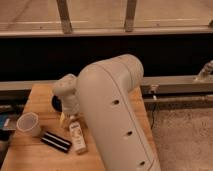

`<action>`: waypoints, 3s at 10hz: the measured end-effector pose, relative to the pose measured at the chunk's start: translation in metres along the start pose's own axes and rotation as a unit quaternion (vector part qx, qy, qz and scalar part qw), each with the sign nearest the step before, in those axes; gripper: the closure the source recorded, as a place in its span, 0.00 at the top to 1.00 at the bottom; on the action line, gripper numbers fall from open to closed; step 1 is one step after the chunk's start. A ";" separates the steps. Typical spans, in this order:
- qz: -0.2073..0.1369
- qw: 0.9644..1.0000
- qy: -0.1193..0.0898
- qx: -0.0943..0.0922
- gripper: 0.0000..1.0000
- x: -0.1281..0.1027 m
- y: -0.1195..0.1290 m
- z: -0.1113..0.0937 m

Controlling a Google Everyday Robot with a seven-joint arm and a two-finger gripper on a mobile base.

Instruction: Stand the bottle upright

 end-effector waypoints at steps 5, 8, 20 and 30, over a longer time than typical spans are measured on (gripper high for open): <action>0.007 0.999 0.016 0.038 0.45 0.003 0.000 0.005; 0.010 0.999 0.015 0.046 0.14 0.003 0.001 0.003; 0.074 0.983 -0.135 0.097 0.00 -0.010 -0.057 -0.158; 0.109 0.969 -0.214 0.055 0.00 -0.029 -0.070 -0.179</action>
